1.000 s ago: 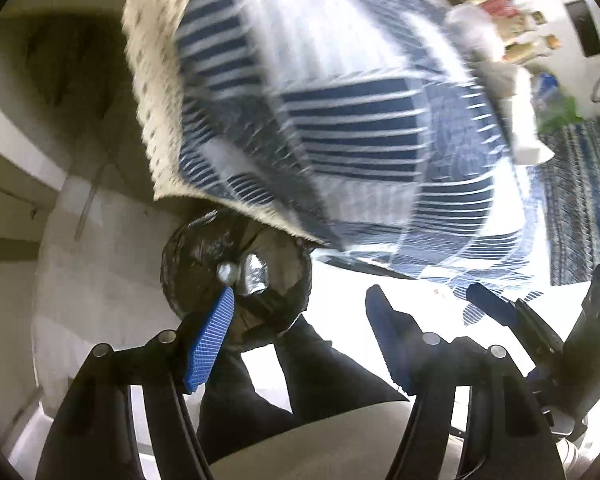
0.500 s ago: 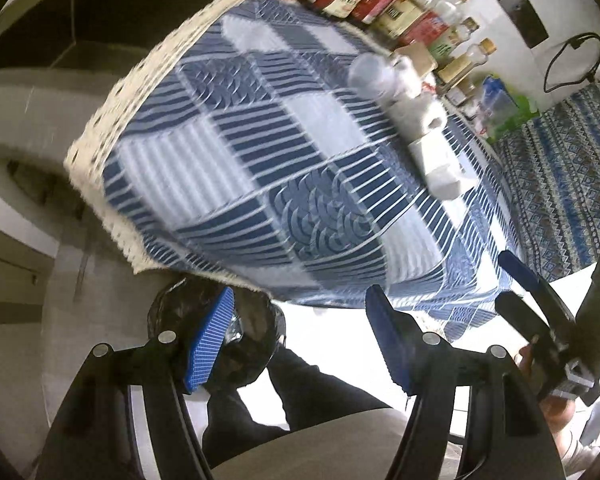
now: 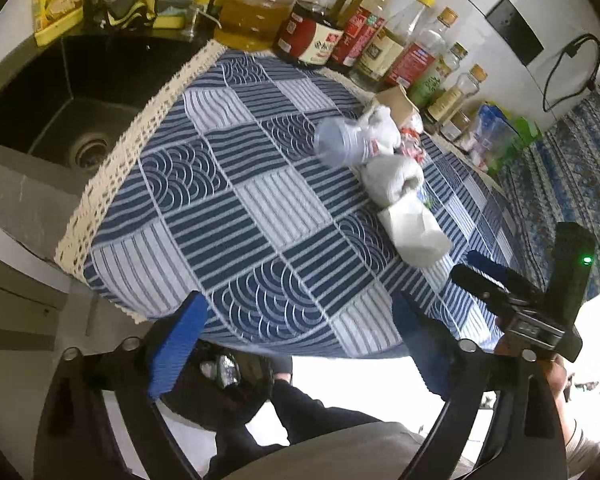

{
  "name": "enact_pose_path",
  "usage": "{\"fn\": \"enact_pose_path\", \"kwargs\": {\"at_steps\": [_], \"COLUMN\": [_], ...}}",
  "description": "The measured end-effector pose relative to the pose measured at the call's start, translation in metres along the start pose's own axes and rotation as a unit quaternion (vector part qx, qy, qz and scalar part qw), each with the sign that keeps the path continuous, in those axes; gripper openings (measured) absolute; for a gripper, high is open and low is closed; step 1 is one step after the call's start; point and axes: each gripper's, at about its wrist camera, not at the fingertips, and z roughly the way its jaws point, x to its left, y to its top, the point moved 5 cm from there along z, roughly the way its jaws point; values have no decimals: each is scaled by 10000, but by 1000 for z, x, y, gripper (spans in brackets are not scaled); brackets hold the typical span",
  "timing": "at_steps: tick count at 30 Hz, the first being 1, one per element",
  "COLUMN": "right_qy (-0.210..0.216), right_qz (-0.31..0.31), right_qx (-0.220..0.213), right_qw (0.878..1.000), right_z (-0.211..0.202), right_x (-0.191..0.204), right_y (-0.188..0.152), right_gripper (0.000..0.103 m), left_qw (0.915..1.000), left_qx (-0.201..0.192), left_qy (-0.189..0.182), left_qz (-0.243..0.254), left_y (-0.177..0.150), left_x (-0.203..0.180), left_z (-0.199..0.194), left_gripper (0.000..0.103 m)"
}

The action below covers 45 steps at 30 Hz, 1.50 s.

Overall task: Collect trash
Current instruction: 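Raise both tools back toward the table and reach for the white tissue, then grasp the white tissue with the right tool while the left tool grasps a clear plastic bag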

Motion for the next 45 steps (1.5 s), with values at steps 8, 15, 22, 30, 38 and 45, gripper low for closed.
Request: {"fn": "enact_pose_path", "kwargs": {"at_steps": [8, 15, 22, 30, 38, 45], "right_qy": [238, 301, 86, 140, 133, 103], "right_qz": [-34, -270, -558, -604, -307, 146], "right_qx": [309, 383, 379, 350, 128, -149], "right_qw": [9992, 9984, 9977, 9975, 9994, 9997], "right_z": [38, 55, 62, 58, 26, -8], "right_x": [-14, -10, -8, -3, -6, -27], "right_y": [11, 13, 10, 9, 12, 12], "right_gripper": [96, 96, 73, 72, 72, 72], "left_qw": [9990, 9977, 9975, 9980, 9987, 9981], "left_qx": [-52, -36, 30, 97, 95, 69], "left_qy": [428, 601, 625, 584, 487, 350], "left_qz": [-143, -324, -320, -230, 95, 504], "left_y": [10, 16, 17, 19, 42, 74], "left_x": [-5, -2, -5, -6, -17, -41], "left_z": [7, 13, 20, 27, 34, 48], "left_gripper": [96, 96, 96, 96, 96, 96]}}
